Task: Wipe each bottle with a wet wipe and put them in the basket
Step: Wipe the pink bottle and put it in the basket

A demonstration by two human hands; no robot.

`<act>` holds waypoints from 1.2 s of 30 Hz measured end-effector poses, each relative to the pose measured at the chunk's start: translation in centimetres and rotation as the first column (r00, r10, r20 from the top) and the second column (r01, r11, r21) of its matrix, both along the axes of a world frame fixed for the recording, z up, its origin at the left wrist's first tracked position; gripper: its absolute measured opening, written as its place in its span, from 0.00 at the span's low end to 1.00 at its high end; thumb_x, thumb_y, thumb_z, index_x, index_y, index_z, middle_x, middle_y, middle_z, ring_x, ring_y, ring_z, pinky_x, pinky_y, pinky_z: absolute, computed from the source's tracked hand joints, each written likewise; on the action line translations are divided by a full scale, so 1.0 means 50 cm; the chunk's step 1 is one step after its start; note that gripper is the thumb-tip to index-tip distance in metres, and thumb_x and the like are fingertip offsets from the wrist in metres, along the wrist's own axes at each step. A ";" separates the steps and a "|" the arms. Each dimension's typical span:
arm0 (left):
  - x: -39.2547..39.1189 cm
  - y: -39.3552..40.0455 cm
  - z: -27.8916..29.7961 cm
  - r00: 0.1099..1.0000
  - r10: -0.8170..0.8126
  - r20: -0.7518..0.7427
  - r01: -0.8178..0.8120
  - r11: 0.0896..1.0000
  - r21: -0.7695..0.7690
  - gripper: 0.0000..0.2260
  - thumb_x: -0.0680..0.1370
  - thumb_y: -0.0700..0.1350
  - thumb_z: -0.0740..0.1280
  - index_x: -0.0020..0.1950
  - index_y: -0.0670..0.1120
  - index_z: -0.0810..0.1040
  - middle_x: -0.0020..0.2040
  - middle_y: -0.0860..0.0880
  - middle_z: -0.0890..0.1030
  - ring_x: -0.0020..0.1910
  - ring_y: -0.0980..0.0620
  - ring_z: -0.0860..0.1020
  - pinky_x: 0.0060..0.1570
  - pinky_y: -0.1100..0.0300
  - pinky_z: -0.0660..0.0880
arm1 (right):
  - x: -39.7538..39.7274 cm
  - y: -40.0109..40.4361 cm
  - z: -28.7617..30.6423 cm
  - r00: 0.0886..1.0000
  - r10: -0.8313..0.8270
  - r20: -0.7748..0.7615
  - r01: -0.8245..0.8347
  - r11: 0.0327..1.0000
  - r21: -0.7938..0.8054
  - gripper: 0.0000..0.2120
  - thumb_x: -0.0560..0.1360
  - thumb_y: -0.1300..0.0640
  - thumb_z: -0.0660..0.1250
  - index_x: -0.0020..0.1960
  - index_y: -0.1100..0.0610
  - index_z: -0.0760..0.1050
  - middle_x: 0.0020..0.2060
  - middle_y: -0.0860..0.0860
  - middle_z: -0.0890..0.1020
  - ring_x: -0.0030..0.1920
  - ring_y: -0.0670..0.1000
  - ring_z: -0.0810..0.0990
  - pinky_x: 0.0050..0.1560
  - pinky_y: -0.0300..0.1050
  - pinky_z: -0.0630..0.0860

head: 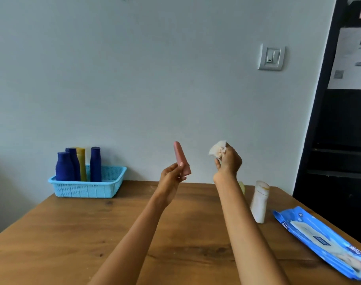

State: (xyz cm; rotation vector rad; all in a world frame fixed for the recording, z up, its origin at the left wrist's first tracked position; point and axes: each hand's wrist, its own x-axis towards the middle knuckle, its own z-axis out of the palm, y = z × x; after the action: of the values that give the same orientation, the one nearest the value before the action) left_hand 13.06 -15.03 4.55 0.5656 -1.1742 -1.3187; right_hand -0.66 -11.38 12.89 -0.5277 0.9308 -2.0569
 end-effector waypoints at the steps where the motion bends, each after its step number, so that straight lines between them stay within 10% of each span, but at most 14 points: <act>1: 0.010 0.003 0.011 0.996 -0.041 -0.081 0.043 0.999 0.021 0.09 0.79 0.43 0.62 0.57 0.42 0.76 0.50 0.43 0.80 0.47 0.49 0.77 0.46 0.58 0.71 | 0.010 0.001 -0.007 0.996 -0.027 -0.084 0.027 1.000 -0.006 0.17 0.74 0.64 0.63 0.27 0.54 0.74 0.24 0.46 0.75 0.30 0.48 0.72 0.36 0.42 0.69; 10: 0.044 0.020 0.046 0.964 -0.180 -0.195 0.177 0.984 -0.029 0.11 0.79 0.44 0.60 0.52 0.39 0.78 0.42 0.45 0.81 0.41 0.52 0.80 0.45 0.62 0.78 | 0.126 0.000 -0.055 0.610 -0.056 -0.791 -0.011 0.997 -0.079 0.11 0.77 0.58 0.65 0.58 0.58 0.79 0.54 0.51 0.82 0.55 0.49 0.80 0.55 0.42 0.77; 15: 0.064 0.024 0.065 0.974 -0.138 -0.180 0.130 0.990 -0.055 0.10 0.81 0.42 0.59 0.51 0.39 0.78 0.39 0.47 0.83 0.40 0.53 0.79 0.46 0.62 0.77 | 0.131 0.008 -0.048 0.442 -0.200 -0.874 0.000 0.975 -0.223 0.09 0.75 0.58 0.68 0.53 0.59 0.82 0.48 0.51 0.84 0.48 0.47 0.81 0.40 0.25 0.72; 22: 0.065 0.036 0.070 0.977 -0.163 -0.136 0.163 0.987 -0.011 0.11 0.81 0.42 0.59 0.50 0.39 0.79 0.39 0.47 0.83 0.39 0.52 0.80 0.41 0.63 0.77 | 0.110 0.008 -0.050 0.442 -0.180 -0.879 0.059 0.983 -0.172 0.08 0.74 0.59 0.68 0.51 0.59 0.82 0.44 0.53 0.85 0.43 0.51 0.83 0.44 0.40 0.79; 27: 0.064 0.038 0.076 0.982 -0.155 -0.111 0.153 0.988 -0.026 0.10 0.81 0.41 0.59 0.50 0.39 0.78 0.39 0.48 0.83 0.38 0.54 0.80 0.40 0.64 0.77 | 0.123 0.022 -0.042 0.451 -0.273 -0.850 0.027 0.956 -0.293 0.08 0.74 0.60 0.69 0.52 0.59 0.82 0.47 0.52 0.84 0.45 0.45 0.81 0.41 0.24 0.73; 32: 0.073 0.034 0.076 0.986 -0.117 -0.119 0.115 0.993 -0.023 0.09 0.80 0.42 0.60 0.49 0.38 0.78 0.38 0.47 0.82 0.38 0.53 0.79 0.41 0.62 0.77 | 0.111 0.022 -0.038 0.408 -0.159 -0.899 0.012 0.986 -0.169 0.05 0.72 0.58 0.70 0.41 0.60 0.82 0.33 0.47 0.81 0.34 0.43 0.78 0.33 0.29 0.71; 36: 0.067 0.031 0.074 0.988 -0.131 -0.080 0.132 0.991 0.008 0.09 0.80 0.42 0.61 0.52 0.39 0.77 0.41 0.45 0.79 0.41 0.51 0.77 0.44 0.60 0.76 | 0.108 0.019 -0.040 0.529 -0.240 -0.814 0.055 0.967 -0.249 0.07 0.75 0.60 0.66 0.51 0.58 0.81 0.47 0.49 0.83 0.46 0.47 0.80 0.42 0.33 0.78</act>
State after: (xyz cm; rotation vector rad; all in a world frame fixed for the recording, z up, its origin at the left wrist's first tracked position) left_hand 16.41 -13.49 8.27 0.4474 -1.1541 -1.4493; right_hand 4.77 -10.42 10.87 -1.7239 1.3433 -2.0198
